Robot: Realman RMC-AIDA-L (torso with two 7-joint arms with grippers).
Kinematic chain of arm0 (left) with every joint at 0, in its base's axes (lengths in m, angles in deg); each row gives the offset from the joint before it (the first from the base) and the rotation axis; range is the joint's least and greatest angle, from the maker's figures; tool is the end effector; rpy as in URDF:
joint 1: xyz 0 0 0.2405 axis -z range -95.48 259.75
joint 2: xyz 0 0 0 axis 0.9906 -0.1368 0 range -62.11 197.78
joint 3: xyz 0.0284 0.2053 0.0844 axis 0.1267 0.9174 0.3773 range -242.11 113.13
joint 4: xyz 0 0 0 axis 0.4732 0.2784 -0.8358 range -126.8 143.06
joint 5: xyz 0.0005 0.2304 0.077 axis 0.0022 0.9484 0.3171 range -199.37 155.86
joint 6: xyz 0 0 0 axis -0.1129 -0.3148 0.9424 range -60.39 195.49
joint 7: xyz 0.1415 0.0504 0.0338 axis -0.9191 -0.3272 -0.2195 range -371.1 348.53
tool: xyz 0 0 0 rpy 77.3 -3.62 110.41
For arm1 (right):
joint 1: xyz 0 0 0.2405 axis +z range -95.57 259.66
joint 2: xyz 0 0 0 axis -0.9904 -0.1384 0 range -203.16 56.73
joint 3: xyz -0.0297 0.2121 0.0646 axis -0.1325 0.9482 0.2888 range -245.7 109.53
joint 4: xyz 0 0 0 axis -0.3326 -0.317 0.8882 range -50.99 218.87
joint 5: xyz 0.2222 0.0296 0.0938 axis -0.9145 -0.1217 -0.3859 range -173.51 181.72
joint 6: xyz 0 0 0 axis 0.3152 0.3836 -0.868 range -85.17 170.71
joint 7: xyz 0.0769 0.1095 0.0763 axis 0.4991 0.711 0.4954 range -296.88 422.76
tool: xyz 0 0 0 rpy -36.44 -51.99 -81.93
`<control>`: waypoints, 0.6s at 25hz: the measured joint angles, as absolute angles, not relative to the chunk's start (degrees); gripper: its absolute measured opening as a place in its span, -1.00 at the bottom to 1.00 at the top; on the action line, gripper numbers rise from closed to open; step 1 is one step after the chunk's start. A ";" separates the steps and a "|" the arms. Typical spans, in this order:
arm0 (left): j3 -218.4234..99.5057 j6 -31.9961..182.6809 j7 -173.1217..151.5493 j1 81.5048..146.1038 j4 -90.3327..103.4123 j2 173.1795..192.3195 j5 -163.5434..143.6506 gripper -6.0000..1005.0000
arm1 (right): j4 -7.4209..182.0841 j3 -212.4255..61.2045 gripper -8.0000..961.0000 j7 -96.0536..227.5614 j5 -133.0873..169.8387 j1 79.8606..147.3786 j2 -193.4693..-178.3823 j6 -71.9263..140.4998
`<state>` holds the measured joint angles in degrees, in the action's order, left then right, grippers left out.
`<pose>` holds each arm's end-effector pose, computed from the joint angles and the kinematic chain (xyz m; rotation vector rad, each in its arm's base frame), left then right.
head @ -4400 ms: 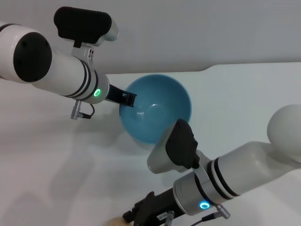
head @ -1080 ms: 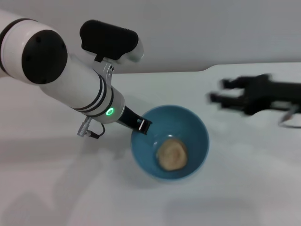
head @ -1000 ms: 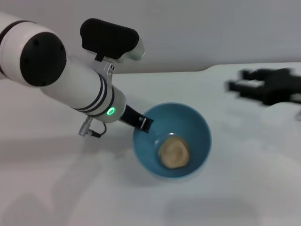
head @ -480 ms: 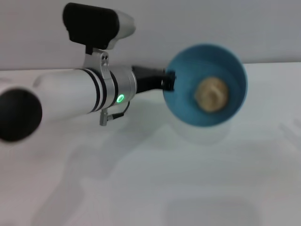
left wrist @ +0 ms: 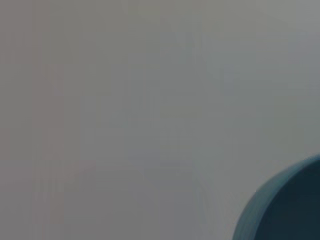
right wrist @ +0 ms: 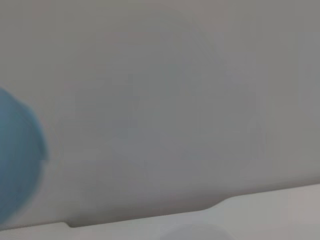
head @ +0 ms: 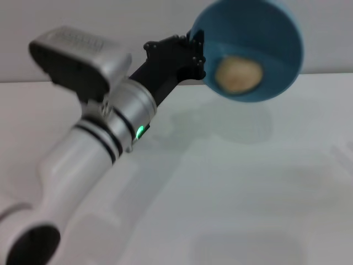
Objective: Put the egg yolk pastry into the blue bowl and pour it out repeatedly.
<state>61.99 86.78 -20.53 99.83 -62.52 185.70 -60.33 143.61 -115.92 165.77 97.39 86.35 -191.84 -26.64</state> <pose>-0.0777 0.3648 -0.0837 -2.0321 -0.5374 -0.8994 0.3420 0.3102 0.1131 -1.9592 1.1111 0.7289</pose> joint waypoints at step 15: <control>74.82 132.26 -19.12 104.11 -40.41 186.79 -52.64 -0.99 | 143.48 -115.27 0.06 166.34 97.60 86.37 -191.78 -25.64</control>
